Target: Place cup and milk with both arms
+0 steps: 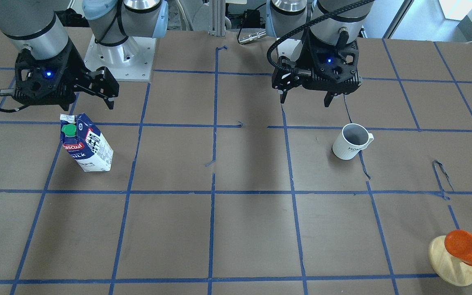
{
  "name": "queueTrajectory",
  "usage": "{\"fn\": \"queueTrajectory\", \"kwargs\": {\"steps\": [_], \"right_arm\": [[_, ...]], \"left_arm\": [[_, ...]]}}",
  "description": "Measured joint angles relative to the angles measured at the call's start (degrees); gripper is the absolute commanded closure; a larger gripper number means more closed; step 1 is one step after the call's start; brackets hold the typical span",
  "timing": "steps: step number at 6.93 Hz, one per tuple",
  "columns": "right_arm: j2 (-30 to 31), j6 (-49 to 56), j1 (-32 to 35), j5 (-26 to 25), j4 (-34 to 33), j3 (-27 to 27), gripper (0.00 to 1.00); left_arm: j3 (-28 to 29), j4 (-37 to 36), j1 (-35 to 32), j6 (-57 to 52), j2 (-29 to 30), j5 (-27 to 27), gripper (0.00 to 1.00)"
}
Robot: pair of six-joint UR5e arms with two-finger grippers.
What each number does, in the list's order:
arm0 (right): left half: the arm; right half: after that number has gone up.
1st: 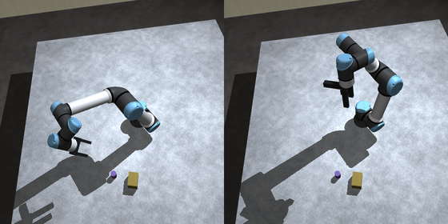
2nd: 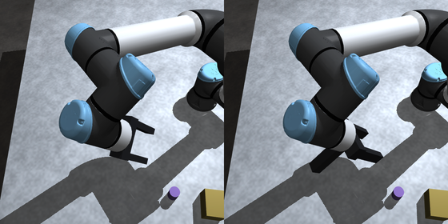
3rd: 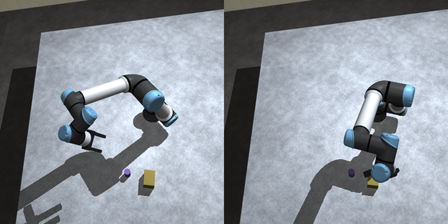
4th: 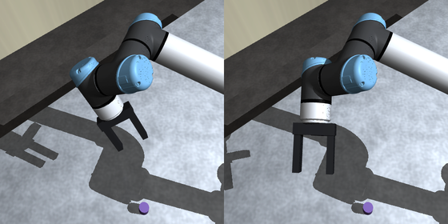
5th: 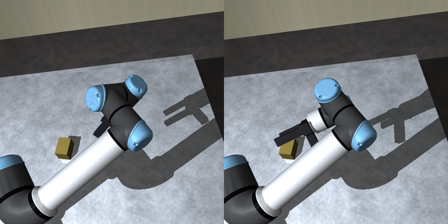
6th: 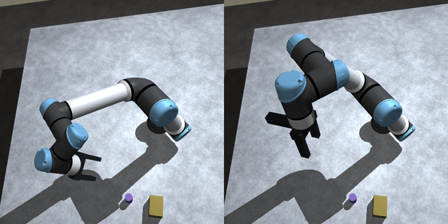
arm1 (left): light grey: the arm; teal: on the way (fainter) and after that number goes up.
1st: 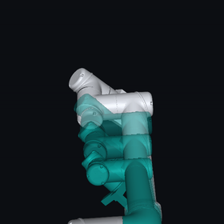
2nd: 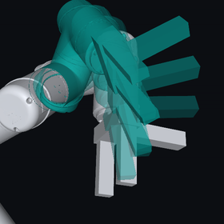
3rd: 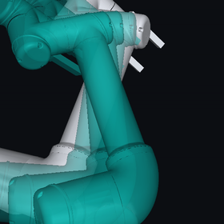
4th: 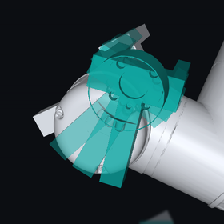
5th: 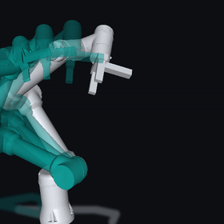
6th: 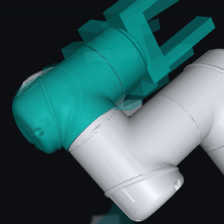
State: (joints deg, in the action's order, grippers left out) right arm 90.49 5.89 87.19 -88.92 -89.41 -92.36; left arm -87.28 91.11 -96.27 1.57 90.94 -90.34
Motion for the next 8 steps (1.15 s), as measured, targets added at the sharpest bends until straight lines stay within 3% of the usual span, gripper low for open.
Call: {"fn": "queueTrajectory", "kwargs": {"steps": [8], "right_arm": [[-0.04, -0.04, 0.00, -0.25, -0.32, -0.41, 0.00]], "left_arm": [[-0.24, 0.26, 2.42, -3.94, -1.01, 3.52, 0.00]]}}
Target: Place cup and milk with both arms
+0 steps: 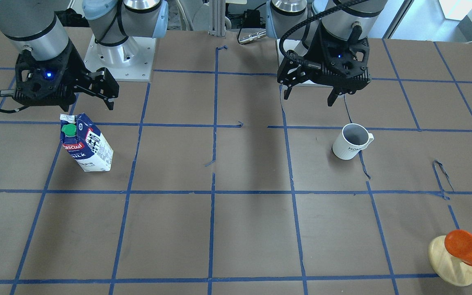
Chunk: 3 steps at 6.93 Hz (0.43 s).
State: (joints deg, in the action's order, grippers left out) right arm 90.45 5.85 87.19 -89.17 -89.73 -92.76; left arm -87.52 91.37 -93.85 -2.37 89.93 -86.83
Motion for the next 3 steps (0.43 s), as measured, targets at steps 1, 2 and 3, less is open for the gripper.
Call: {"fn": "queueTrajectory", "kwargs": {"steps": [1, 2, 3], "right_arm": [[0.00, -0.03, 0.00, 0.13, 0.00, -0.02, 0.00], [-0.01, -0.04, 0.00, 0.19, 0.00, -0.04, 0.00], [-0.07, -0.05, 0.00, 0.13, -0.03, -0.07, 0.00]], "left_arm": [[-0.14, 0.05, 0.13, 0.00, 0.03, -0.03, 0.00], [-0.77, -0.12, 0.30, -0.01, 0.13, -0.04, 0.00], [-1.78, -0.47, 0.38, -0.05, 0.09, -0.31, 0.00]]}}
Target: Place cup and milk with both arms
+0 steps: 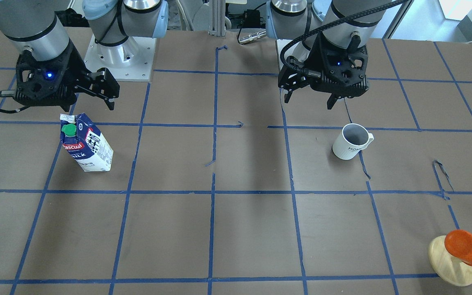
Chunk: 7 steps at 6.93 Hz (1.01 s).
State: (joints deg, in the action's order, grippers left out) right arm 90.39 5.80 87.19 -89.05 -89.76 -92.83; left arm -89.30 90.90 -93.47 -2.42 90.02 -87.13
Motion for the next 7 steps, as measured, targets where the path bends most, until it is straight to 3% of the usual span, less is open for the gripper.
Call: {"fn": "queueTrajectory", "kwargs": {"steps": [7], "right_arm": [[-0.43, 0.22, 0.00, -0.38, -0.04, -0.12, 0.00]], "left_arm": [[0.71, 2.84, 3.33, -0.99, -0.15, -2.08, 0.00]]}}
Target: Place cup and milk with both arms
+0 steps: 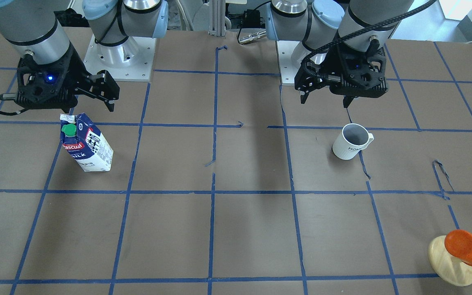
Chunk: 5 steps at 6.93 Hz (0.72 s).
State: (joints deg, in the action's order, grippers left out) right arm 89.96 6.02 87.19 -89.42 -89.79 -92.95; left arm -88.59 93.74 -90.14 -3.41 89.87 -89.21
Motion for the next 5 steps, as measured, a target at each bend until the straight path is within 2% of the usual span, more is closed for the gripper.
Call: {"fn": "queueTrajectory", "kwargs": {"steps": [2, 5], "right_arm": [[0.00, -0.09, 0.00, 0.33, 0.11, 0.08, 0.00], [0.68, -0.19, 0.02, 0.44, 0.81, 0.14, 0.00]], "left_arm": [[4.10, 2.80, 0.54, 0.33, 2.06, -0.05, 0.00], [4.38, 2.94, 0.33, 0.08, 2.37, -0.04, 0.00]]}}
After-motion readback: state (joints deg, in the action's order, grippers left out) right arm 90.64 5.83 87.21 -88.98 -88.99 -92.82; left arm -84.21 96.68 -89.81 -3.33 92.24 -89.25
